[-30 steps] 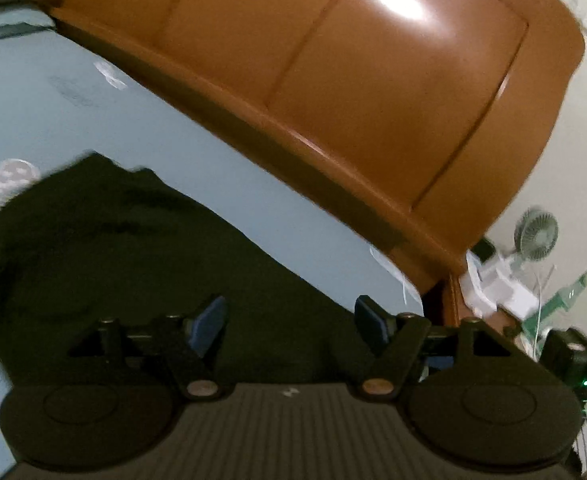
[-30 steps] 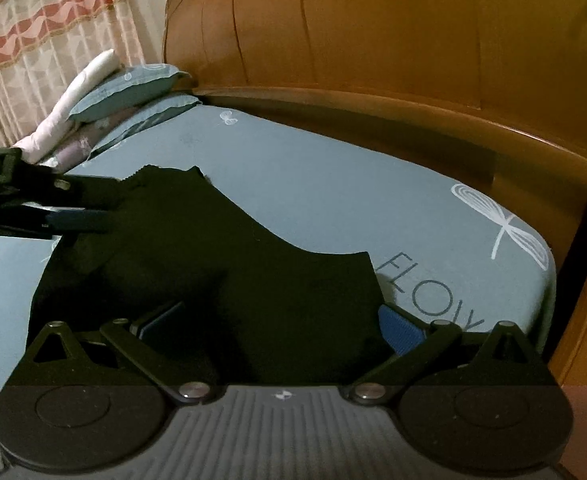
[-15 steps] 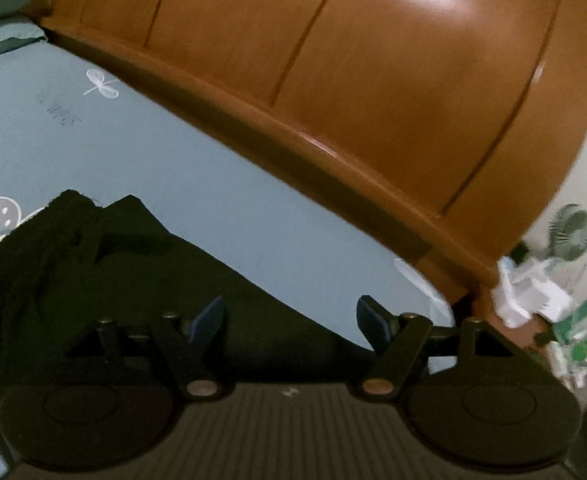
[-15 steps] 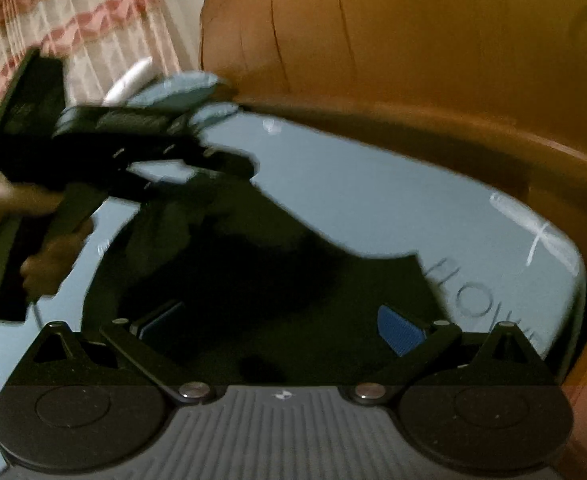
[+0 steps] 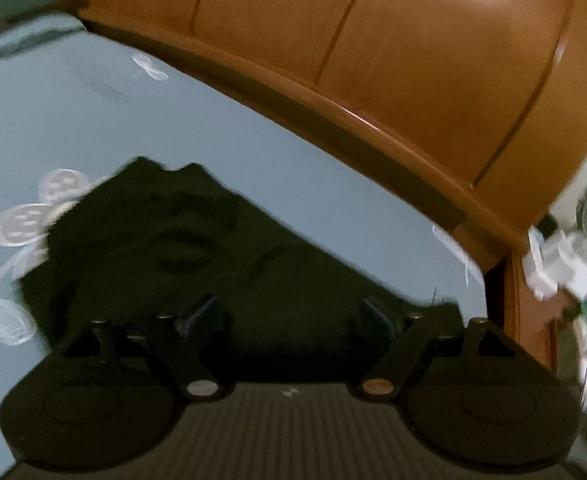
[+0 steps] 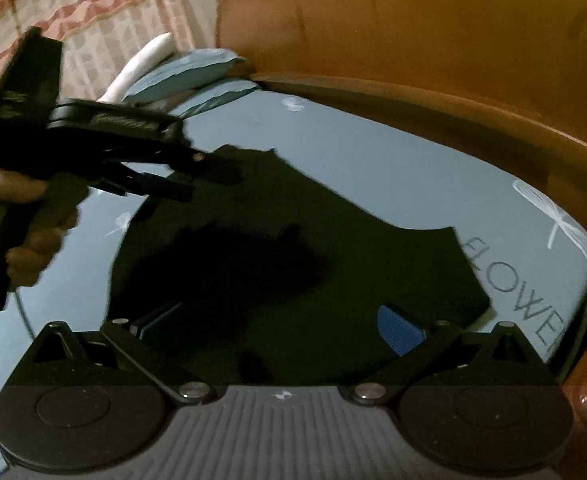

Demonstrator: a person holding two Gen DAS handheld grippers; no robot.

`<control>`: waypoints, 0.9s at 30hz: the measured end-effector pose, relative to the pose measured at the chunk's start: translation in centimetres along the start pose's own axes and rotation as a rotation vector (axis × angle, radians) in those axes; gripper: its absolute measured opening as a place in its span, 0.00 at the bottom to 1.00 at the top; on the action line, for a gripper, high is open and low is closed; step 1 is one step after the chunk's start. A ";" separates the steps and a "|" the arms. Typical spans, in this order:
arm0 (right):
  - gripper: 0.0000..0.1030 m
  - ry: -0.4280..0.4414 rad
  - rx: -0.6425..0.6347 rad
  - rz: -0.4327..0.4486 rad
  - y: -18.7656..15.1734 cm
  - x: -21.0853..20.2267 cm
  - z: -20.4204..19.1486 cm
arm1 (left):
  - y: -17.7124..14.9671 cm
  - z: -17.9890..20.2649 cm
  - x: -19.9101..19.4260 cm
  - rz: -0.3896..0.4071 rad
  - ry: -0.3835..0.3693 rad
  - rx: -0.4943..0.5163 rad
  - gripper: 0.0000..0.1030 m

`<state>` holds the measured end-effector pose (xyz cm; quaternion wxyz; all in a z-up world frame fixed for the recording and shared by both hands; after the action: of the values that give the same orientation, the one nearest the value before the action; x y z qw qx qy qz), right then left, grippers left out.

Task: Fold clothes

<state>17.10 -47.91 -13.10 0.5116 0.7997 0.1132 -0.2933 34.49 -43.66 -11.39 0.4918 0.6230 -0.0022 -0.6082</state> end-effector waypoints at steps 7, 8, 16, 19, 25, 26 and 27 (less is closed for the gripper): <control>1.00 0.029 -0.135 -0.065 -2.6 0.8 -6.0 | -7.5 -3.8 -6.9 0.003 0.130 -0.038 0.79; 1.00 0.014 -0.154 -0.077 -3.1 1.0 -6.5 | -8.6 -4.3 -7.7 0.002 0.141 -0.054 0.79; 1.00 -0.086 -0.230 -0.115 -6.4 1.6 -7.6 | -15.1 -5.6 -11.0 0.031 0.203 -0.075 0.80; 1.00 -0.100 -0.211 -0.125 -6.2 1.6 -7.6 | -16.4 -5.7 -11.8 0.045 0.194 -0.090 0.80; 1.00 -0.095 -0.230 -0.105 -5.0 0.9 -8.7 | -17.9 -5.9 -14.2 0.110 0.235 -0.095 0.80; 1.00 -0.099 -0.239 -0.110 -5.1 1.1 -8.7 | -18.1 -5.9 -14.6 0.126 0.242 -0.097 0.80; 1.00 -0.100 -0.244 -0.121 -5.2 1.6 -8.8 | -18.3 -5.8 -15.0 0.141 0.249 -0.099 0.80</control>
<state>18.99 -38.01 -15.28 0.5916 0.7074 0.1702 -0.3472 24.14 -21.68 -12.63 0.5599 0.6670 0.0452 -0.4894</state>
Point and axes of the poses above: each gripper's, at about its wrist camera, not at the fingertips, and x roughly the way its jaws point, z to its right, y to its top, the point moved 9 cm from there along x, roughly the way its jaws point, and after that the axes turned 3 degrees about y, right-handed, at the moved point
